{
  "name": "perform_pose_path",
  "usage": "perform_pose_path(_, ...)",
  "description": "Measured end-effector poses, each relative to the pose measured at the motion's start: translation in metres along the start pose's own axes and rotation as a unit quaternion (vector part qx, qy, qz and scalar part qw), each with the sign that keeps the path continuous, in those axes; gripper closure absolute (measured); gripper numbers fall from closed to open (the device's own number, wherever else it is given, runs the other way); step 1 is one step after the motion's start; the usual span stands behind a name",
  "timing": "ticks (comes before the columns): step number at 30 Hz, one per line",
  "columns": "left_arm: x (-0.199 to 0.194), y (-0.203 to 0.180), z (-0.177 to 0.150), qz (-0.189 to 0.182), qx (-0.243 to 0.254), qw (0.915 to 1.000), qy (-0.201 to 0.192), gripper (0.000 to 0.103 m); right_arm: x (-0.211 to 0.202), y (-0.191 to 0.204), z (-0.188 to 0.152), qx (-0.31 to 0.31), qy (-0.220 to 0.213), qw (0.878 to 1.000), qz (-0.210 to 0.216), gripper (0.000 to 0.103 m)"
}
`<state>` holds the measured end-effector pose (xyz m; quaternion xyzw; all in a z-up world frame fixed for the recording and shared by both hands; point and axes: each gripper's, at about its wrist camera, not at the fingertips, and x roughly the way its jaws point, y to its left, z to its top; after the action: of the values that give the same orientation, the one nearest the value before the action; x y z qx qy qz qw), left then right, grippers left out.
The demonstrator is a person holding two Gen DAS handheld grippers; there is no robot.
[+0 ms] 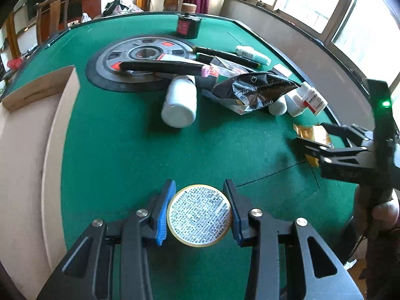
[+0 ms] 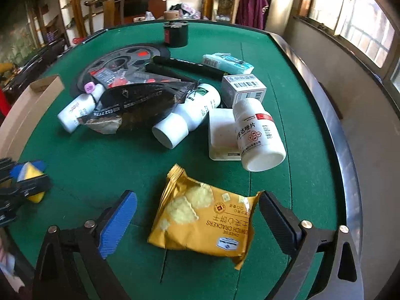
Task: Organize objects
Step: 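Grasp the yellow tape roll with the left gripper while the right grasps the crackers packet, then carry both items into the cardboard box and open both grippers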
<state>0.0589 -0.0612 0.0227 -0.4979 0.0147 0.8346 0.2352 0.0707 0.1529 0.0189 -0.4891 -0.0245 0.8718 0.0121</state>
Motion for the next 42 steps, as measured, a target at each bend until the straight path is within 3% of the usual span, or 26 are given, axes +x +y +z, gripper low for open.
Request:
perform_pose_path(1, -0.002, 0.001, -0.001, 0.001, -0.001, 1.0000, -0.002, 0.065, 0.001, -0.001, 0.000, 0.003, 0.005, 1.000, -0.001, 0.023)
perform_pose_path(4, -0.011, 0.003, -0.003, 0.005, -0.001, 0.9999, -0.013, 0.065, 0.002, -0.001, -0.001, 0.015, 0.013, 1.000, -0.002, 0.027)
perform_pose_path(9, -0.029, 0.004, -0.007, -0.002, -0.006, 0.9994, -0.035, 0.065, -0.007, -0.001, -0.007, 0.029, 0.007, 0.999, 0.014, 0.030)
perform_pose_path(14, -0.064, 0.018, -0.006, -0.026, -0.026, 0.9976, -0.059, 0.065, -0.040, 0.002, -0.004, 0.050, -0.032, 0.996, 0.062, 0.031)
perform_pose_path(18, -0.120, 0.041, 0.004, -0.039, -0.043, 0.9940, -0.093, 0.065, -0.092, 0.025, 0.021, 0.036, -0.079, 0.987, 0.135, 0.031)
perform_pose_path(22, -0.188, 0.071, 0.028, -0.015, -0.053, 0.9885, -0.140, 0.065, -0.154, 0.066, 0.062, 0.002, -0.123, 0.963, 0.239, 0.031)
perform_pose_path(23, -0.203, 0.079, 0.035, -0.003, -0.056, 0.9869, -0.151, 0.065, -0.173, 0.082, 0.080, -0.008, -0.136, 0.952, 0.274, 0.031)
perform_pose_path(27, -0.255, 0.117, 0.072, 0.083, -0.056, 0.9793, -0.176, 0.065, -0.222, 0.134, 0.141, -0.033, -0.160, 0.918, 0.362, 0.031)
perform_pose_path(30, -0.268, 0.146, 0.101, 0.117, -0.068, 0.9760, -0.171, 0.065, -0.254, 0.176, 0.195, -0.037, -0.179, 0.902, 0.391, 0.030)
perform_pose_path(33, -0.272, 0.177, 0.129, 0.158, -0.080, 0.9687, -0.174, 0.065, -0.270, 0.207, 0.254, 0.003, -0.169, 0.881, 0.443, 0.030)
perform_pose_path(35, -0.276, 0.192, 0.132, 0.167, -0.083, 0.9656, -0.182, 0.065, -0.273, 0.228, 0.284, 0.017, -0.161, 0.881, 0.444, 0.030)
perform_pose_path(37, -0.266, 0.202, 0.129, 0.158, -0.088, 0.9673, -0.178, 0.065, -0.269, 0.248, 0.293, 0.005, -0.160, 0.893, 0.421, 0.030)
perform_pose_path(40, -0.236, 0.212, 0.118, 0.149, -0.080, 0.9724, -0.160, 0.065, -0.231, 0.271, 0.278, -0.031, -0.142, 0.918, 0.369, 0.030)
perform_pose_path(42, -0.207, 0.216, 0.111, 0.137, -0.077, 0.9771, -0.144, 0.065, -0.183, 0.281, 0.258, -0.039, -0.103, 0.930, 0.351, 0.030)
